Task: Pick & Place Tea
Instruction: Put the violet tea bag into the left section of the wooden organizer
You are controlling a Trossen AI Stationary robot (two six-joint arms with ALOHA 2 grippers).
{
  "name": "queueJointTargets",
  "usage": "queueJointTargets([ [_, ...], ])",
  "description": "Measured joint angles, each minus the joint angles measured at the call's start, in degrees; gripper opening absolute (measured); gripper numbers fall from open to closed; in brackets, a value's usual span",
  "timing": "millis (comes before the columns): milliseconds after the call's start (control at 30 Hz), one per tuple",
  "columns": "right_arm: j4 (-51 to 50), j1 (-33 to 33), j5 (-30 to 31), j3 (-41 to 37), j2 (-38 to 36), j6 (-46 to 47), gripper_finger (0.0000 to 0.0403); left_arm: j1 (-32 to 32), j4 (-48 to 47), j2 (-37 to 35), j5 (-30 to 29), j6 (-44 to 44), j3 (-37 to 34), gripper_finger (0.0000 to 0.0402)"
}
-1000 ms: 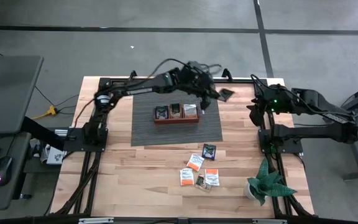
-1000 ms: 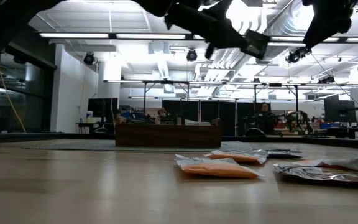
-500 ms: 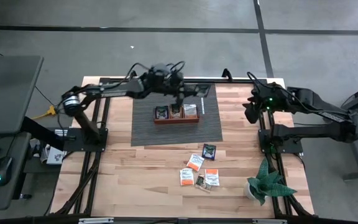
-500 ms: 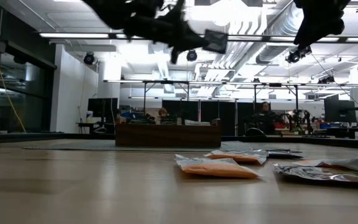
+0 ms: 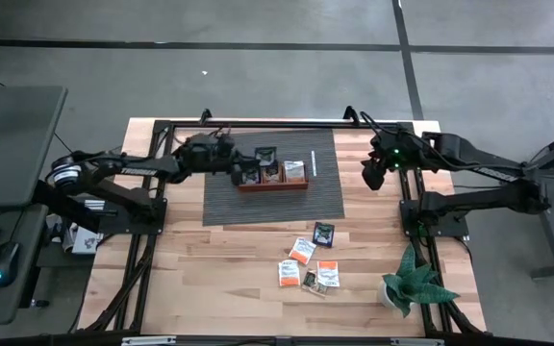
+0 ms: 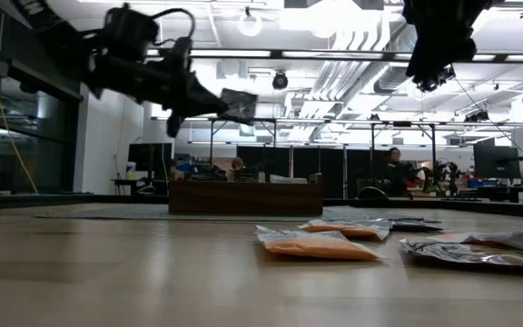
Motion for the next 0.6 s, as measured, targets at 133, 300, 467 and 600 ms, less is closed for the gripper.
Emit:
queueJointTargets([
  [133, 1.6, 0.0, -0.3, 0.0, 1.7, 0.2, 0.0165, 0.0, 3.3, 0.4, -1.6, -3.6, -6.1, 0.0],
  [300, 3.3, 0.0, -2.3, 0.0, 3.1, 2.1, 0.0165, 0.0, 6.8, 0.4, -5.9, -6.3, -11.5, 0.0],
  [467, 3.4, 0.0, -3.4, 0.0, 3.6, 3.6, 0.0165, 0.0, 10.5, 0.3, -8.1, -7.2, -15.8, 0.0],
  [600, 3.4, 0.0, -3.4, 0.0, 3.6, 4.0, 0.0165, 0.0, 12.2, 0.3, -5.6, -6.4, -16.2, 0.0],
])
